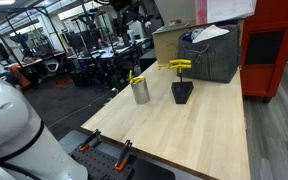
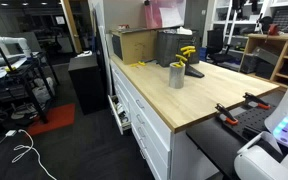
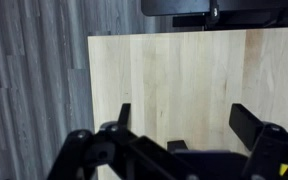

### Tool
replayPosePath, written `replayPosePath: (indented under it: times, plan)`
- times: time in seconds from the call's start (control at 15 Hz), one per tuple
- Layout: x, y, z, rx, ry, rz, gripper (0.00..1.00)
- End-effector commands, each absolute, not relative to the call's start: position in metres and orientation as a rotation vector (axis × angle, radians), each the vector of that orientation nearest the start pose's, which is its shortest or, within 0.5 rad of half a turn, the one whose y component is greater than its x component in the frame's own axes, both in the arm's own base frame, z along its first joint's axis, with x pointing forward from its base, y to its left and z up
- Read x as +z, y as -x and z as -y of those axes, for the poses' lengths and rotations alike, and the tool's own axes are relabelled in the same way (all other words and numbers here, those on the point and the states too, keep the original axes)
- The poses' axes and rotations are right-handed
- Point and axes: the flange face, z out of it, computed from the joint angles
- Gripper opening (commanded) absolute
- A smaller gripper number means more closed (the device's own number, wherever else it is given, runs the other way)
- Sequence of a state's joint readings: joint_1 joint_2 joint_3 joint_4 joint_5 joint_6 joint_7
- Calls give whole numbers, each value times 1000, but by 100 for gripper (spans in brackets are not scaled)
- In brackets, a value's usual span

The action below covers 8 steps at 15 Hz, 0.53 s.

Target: Remove one metal object with the yellow handle from the tin and put it on the black stand

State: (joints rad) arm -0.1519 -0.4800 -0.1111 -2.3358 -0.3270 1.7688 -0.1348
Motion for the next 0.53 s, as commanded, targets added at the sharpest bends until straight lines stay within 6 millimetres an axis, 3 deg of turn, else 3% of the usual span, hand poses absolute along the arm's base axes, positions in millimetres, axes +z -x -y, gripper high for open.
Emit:
replayPosePath:
  times: [0.0,0.33,0.47]
  plan:
    - [511,-378,135,233,3377,-58,100]
    - [511,-378,135,232,3377,-58,100]
    - [515,-387,126,230,3395,-30,100]
